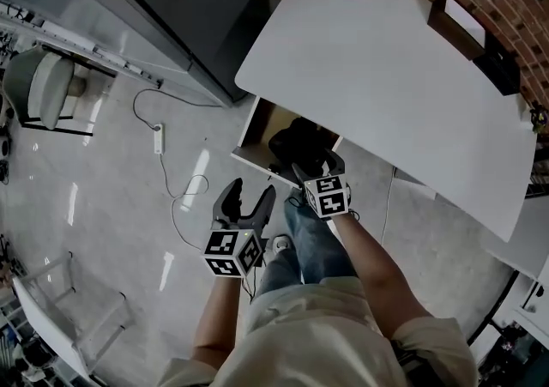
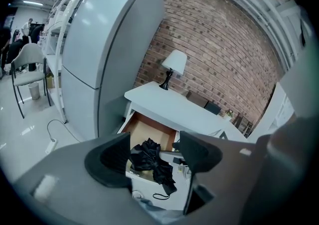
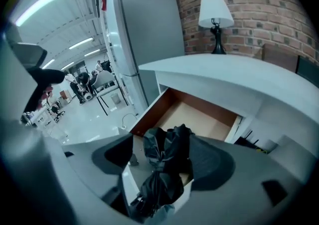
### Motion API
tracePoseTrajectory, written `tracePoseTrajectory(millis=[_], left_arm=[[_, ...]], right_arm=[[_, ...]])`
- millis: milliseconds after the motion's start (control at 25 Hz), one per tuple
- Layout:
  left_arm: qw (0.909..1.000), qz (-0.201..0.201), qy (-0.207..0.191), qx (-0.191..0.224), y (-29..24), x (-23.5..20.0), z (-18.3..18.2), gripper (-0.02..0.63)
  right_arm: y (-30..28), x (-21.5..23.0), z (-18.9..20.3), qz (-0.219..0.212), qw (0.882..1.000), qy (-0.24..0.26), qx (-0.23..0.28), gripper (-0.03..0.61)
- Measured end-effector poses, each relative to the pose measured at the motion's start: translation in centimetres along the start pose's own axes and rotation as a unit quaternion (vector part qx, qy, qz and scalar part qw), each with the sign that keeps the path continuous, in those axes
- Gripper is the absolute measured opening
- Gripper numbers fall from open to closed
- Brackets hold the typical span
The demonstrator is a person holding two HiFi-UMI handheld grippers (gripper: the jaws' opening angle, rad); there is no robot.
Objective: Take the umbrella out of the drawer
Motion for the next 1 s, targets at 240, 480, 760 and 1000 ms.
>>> tracePoseTrajectory(millis=[240,480,760,1000], left_arm=[[0.9998,-0.009,0.013,-0.011,-2.8,-0.6,0.0,0.298],[0.9994,-0.015,0.026,-0.018,-4.7,-1.1,0.3,0.298],[0.9987,-0.028,0.038,-0.021,-5.5,-1.5,0.7,0.298],[0.9980,-0.036,0.044,-0.027,-5.6,-2.2,1.4,0.299]], right_arm=[[-4.7,2.4,1.2,0.005,0.999,-0.017,-0.052,0.338],[-8.2,3.9,2.4,0.028,0.992,-0.048,-0.109,0.341],[-10.7,4.4,3.8,0.038,0.982,-0.105,-0.155,0.348],[-11.7,4.8,4.1,0.055,0.977,-0.107,-0.177,0.350]])
Point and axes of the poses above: the fingertips, and each gripper's own axes: y backward along the fingers, x to its right, z out of its underside, the point moved 9 cm from there along y, backward along the fingers, and after that the axes turned 7 degrees about -z, right-handed, at the moved point
